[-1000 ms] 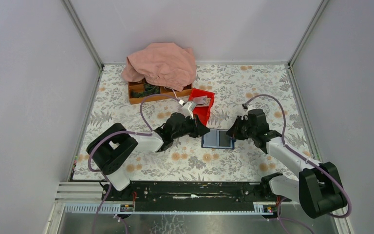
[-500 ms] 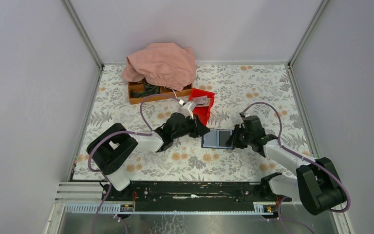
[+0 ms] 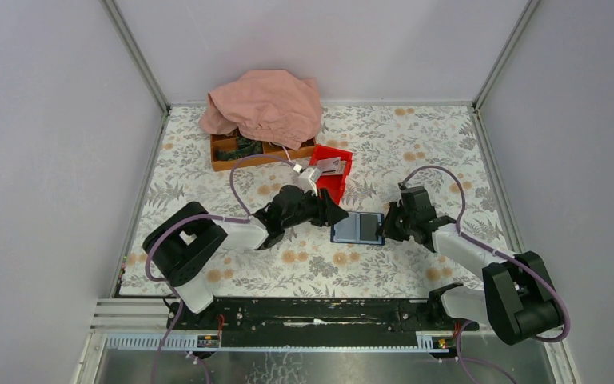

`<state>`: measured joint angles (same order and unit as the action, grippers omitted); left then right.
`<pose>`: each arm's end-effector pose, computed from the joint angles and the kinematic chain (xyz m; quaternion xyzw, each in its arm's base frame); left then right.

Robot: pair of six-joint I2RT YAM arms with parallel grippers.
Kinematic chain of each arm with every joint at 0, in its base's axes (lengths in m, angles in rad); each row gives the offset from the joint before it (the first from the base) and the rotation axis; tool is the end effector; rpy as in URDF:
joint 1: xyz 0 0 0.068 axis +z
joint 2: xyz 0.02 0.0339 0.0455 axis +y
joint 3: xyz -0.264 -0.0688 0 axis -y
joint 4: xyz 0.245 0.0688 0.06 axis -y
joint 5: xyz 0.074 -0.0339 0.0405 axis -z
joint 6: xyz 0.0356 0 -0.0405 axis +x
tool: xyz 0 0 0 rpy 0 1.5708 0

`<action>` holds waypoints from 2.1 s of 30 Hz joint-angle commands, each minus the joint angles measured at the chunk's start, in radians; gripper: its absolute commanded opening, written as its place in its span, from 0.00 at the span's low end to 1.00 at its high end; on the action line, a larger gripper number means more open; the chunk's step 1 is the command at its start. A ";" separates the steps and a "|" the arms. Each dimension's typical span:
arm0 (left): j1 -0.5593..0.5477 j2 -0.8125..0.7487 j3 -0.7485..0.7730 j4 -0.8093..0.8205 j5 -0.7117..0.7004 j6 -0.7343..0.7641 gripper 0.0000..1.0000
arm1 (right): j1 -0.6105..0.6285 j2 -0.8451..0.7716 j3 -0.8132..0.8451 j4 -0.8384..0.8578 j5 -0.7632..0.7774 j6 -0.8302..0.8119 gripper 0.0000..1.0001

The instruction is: Take the credit cards out of the card holder

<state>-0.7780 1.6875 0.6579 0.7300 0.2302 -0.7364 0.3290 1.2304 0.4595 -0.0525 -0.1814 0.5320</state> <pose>0.2309 -0.2389 0.1646 0.0848 0.7978 -0.4722 0.3651 0.2094 0.0783 0.1547 0.0610 0.9257 0.2284 0.2952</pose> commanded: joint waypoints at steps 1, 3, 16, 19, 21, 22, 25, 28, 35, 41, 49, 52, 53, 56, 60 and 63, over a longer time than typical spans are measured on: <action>0.002 0.026 0.002 0.089 0.022 -0.012 0.48 | -0.027 -0.015 0.045 -0.020 0.036 -0.020 0.01; 0.002 0.031 0.002 0.096 0.026 -0.017 0.49 | -0.033 -0.010 0.044 -0.018 0.034 -0.026 0.01; 0.001 0.168 0.027 0.259 0.091 -0.122 0.61 | -0.033 0.053 -0.001 0.041 0.007 -0.034 0.01; 0.001 0.209 0.039 0.310 0.099 -0.153 0.61 | -0.033 0.060 -0.012 0.052 -0.003 -0.029 0.00; 0.001 0.236 0.045 0.336 0.099 -0.166 0.60 | -0.033 0.065 -0.018 0.063 -0.012 -0.026 0.00; 0.001 0.245 0.047 0.348 0.098 -0.173 0.60 | -0.034 0.068 -0.021 0.068 -0.015 -0.026 0.00; 0.000 0.267 0.057 0.368 0.087 -0.179 0.60 | -0.034 0.078 -0.025 0.079 -0.029 -0.023 0.00; 0.000 0.278 0.065 0.380 0.085 -0.179 0.59 | -0.034 0.088 -0.025 0.088 -0.041 -0.020 0.00; 0.000 0.316 0.079 0.398 0.093 -0.204 0.55 | -0.034 0.105 -0.032 0.104 -0.057 -0.015 0.00; -0.001 0.328 0.065 0.341 0.069 -0.188 0.54 | -0.034 0.106 -0.035 0.109 -0.056 -0.015 0.00; -0.015 0.359 0.079 0.291 0.067 -0.193 0.55 | -0.034 0.116 -0.039 0.123 -0.059 -0.015 0.00; -0.030 0.373 0.102 0.250 0.062 -0.182 0.56 | -0.033 0.111 -0.040 0.121 -0.061 -0.015 0.00; -0.033 0.377 0.110 0.225 0.060 -0.173 0.56 | -0.033 0.109 -0.040 0.122 -0.061 -0.015 0.00; -0.033 0.393 0.103 0.253 0.070 -0.189 0.56 | -0.034 0.105 -0.041 0.125 -0.062 -0.015 0.00; -0.036 0.400 0.105 0.291 0.088 -0.209 0.56 | -0.034 0.106 -0.047 0.130 -0.068 -0.012 0.00; -0.038 0.404 0.105 0.321 0.099 -0.227 0.56 | -0.034 0.102 -0.051 0.132 -0.072 -0.013 0.00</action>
<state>-0.8024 2.0541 0.7574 1.0298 0.3077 -0.9447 0.2981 1.3174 0.4397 0.1081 -0.2584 0.5285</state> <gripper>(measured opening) 0.557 0.021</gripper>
